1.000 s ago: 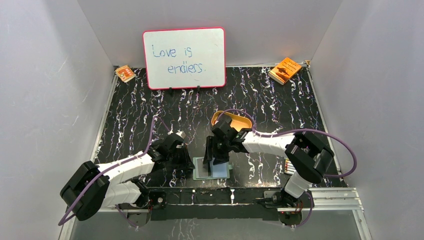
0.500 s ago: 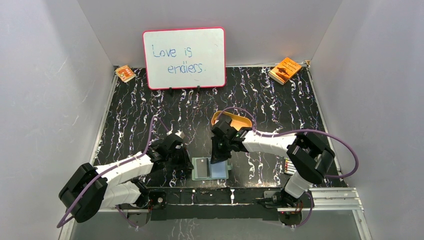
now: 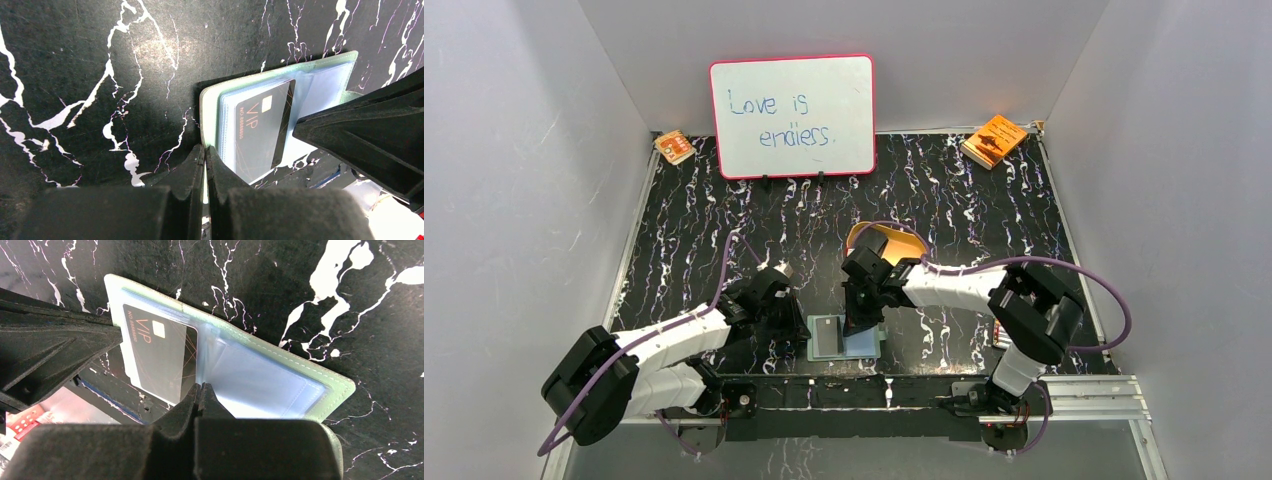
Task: Put the credit cards into the card holder
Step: Insert the credit card into the card holder, then pick up the credit card from the storage box.
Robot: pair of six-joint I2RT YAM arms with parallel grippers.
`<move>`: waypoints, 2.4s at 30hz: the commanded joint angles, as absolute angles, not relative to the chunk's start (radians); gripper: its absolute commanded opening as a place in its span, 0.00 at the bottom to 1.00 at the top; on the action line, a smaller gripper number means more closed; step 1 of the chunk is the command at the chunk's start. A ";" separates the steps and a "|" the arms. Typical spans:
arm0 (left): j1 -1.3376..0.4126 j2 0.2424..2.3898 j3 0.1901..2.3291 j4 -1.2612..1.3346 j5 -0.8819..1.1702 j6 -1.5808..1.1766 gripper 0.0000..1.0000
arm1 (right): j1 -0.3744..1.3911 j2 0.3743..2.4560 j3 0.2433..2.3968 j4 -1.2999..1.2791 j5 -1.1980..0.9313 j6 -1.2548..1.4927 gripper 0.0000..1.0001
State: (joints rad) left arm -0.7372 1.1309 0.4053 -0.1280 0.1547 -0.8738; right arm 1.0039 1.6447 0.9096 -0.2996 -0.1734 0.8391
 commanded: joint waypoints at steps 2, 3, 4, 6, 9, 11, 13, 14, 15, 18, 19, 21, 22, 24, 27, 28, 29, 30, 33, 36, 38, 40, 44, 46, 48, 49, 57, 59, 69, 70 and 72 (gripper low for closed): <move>-0.742 1.105 0.400 -0.152 0.141 -0.863 0.00 | 1.010 1.663 0.949 -0.311 -0.180 0.830 0.00; -0.742 1.103 0.400 -0.153 0.141 -0.864 0.00 | 1.010 1.664 0.949 -0.311 -0.181 0.828 0.00; -0.742 1.102 0.400 -0.153 0.139 -0.864 0.00 | 1.012 1.665 0.950 -0.311 -0.182 0.828 0.00; -0.742 1.101 0.400 -0.151 0.139 -0.863 0.00 | 1.015 1.673 0.952 -0.310 -0.186 0.826 0.00; -0.742 1.103 0.400 -0.150 0.142 -0.864 0.00 | 1.023 1.688 0.960 -0.304 -0.201 0.822 0.00; -0.742 1.103 0.400 -0.150 0.144 -0.863 0.00 | 1.030 1.697 0.965 -0.297 -0.208 0.823 0.00; -0.742 1.103 0.400 -0.149 0.145 -0.865 0.00 | 1.036 1.702 0.968 -0.289 -0.211 0.826 0.00; -0.742 1.102 0.400 -0.149 0.146 -0.865 0.00 | 1.037 1.703 0.968 -0.284 -0.214 0.829 0.00; -0.742 1.101 0.399 -0.149 0.147 -0.866 0.00 | 1.037 1.704 0.969 -0.279 -0.217 0.832 0.00; -0.742 1.096 0.396 -0.149 0.149 -0.868 0.00 | 1.038 1.704 0.969 -0.267 -0.223 0.837 0.00; -0.742 1.095 0.394 -0.149 0.150 -0.867 0.00 | 1.038 1.704 0.969 -0.262 -0.226 0.836 0.00; -0.742 1.092 0.393 -0.149 0.150 -0.869 0.00 | 1.038 1.702 0.963 -0.247 -0.231 0.841 0.00; -0.742 1.091 0.393 -0.149 0.150 -0.869 0.00 | 1.038 1.699 0.958 -0.237 -0.235 0.844 0.00; -0.742 1.088 0.393 -0.152 0.149 -0.869 0.00 | 1.038 1.690 0.947 -0.217 -0.240 0.848 0.00; -0.742 1.082 0.396 -0.164 0.140 -0.870 0.00 | 1.039 1.671 0.940 -0.221 -0.229 0.849 0.00; -0.742 1.078 0.400 -0.173 0.133 -0.869 0.00 | 1.038 1.663 0.940 -0.227 -0.223 0.848 0.00; -0.742 1.074 0.404 -0.183 0.124 -0.867 0.00 | 1.038 1.652 0.939 -0.237 -0.215 0.848 0.00; -0.742 1.068 0.410 -0.198 0.109 -0.865 0.00 | 1.039 1.634 0.943 -0.257 -0.204 0.845 0.00; -0.741 1.041 0.449 -0.266 0.072 -0.858 0.06 | 1.038 1.567 0.973 -0.354 -0.145 0.827 0.08; -0.741 0.993 0.504 -0.344 0.035 -0.845 0.32 | 1.034 1.472 1.018 -0.460 -0.053 0.794 0.35; -0.740 0.958 0.552 -0.401 0.015 -0.841 0.51 | 1.015 1.414 1.053 -0.527 0.019 0.767 0.49; -0.740 0.925 0.598 -0.450 -0.032 -0.838 0.67 | 0.983 1.362 1.078 -0.545 0.077 0.729 0.58; -0.741 0.870 0.667 -0.508 -0.083 -0.841 0.81 | 0.866 1.275 1.041 -0.464 0.133 0.670 0.65; -0.741 0.843 0.673 -0.512 -0.105 -0.843 0.83 | 0.733 1.254 0.999 -0.385 -0.002 0.660 0.66; -0.740 0.809 0.654 -0.507 -0.135 -0.862 0.84 | 0.611 1.259 0.953 -0.300 -0.139 0.660 0.66; -0.740 0.789 0.643 -0.499 -0.141 -0.871 0.84 | 0.577 1.267 0.937 -0.260 -0.167 0.655 0.66; -0.740 0.669 0.578 -0.463 -0.131 -0.909 0.85 | 0.487 1.429 0.916 -0.083 -0.216 0.673 0.68; -0.740 0.663 0.575 -0.473 -0.127 -0.911 0.85 | 0.482 1.468 0.915 -0.042 -0.223 0.697 0.69; -0.741 0.696 0.578 -0.513 -0.117 -0.928 0.85 | 0.482 1.692 1.054 -0.116 -0.182 0.713 0.75; -0.740 0.696 0.578 -0.513 -0.116 -0.929 0.85 | 0.483 1.705 1.062 -0.119 -0.182 0.711 0.75; -0.740 0.700 0.577 -0.513 -0.117 -0.929 0.85 | 0.482 1.727 1.074 -0.121 -0.183 0.709 0.76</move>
State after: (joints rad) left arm -0.7372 0.6994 0.5804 -0.4927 -0.1089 -0.9237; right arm 0.4854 1.7088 1.0065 -0.1207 -0.1871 0.7139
